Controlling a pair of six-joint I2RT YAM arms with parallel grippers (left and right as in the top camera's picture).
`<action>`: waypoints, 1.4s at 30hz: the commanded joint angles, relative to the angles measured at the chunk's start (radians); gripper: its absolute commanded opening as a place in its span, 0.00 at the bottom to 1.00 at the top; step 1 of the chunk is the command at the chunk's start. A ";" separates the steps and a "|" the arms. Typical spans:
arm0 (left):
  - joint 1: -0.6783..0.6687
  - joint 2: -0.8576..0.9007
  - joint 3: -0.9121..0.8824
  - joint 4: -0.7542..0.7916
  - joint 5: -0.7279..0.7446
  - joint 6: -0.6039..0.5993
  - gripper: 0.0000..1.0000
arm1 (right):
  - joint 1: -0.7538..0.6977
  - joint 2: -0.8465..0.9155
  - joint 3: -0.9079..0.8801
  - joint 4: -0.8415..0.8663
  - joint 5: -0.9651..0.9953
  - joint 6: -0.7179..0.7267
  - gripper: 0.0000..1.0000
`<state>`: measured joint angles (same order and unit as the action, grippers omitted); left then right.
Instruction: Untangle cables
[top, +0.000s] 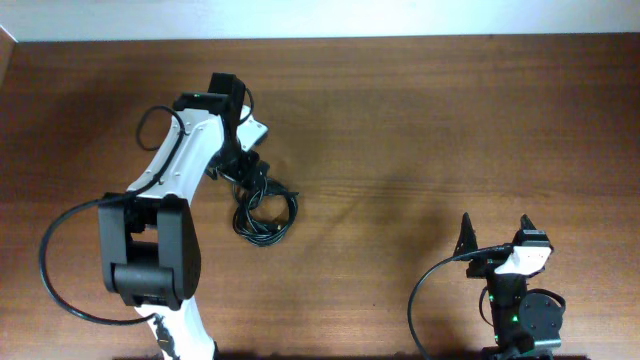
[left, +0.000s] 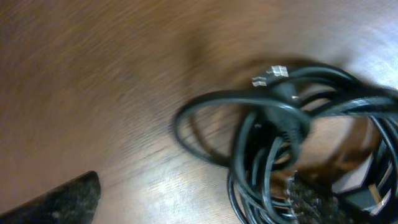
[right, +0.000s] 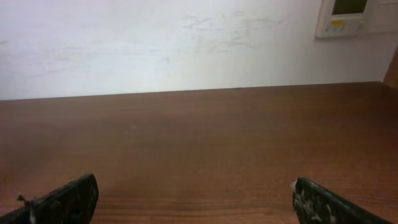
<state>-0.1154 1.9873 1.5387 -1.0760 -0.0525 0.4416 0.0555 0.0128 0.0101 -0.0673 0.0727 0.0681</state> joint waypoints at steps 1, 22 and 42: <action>-0.004 0.010 -0.029 0.044 0.117 0.360 0.88 | -0.003 -0.009 -0.005 -0.009 -0.021 -0.005 0.99; 0.162 0.010 -0.078 0.141 0.329 0.627 0.70 | -0.004 -0.009 -0.005 -0.009 -0.016 -0.005 0.99; 0.162 0.077 -0.138 0.277 0.409 0.626 0.57 | -0.004 -0.009 -0.005 -0.008 -0.016 -0.005 0.99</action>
<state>0.0456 2.0537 1.4094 -0.8017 0.3019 1.0565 0.0555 0.0128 0.0101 -0.0681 0.0616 0.0677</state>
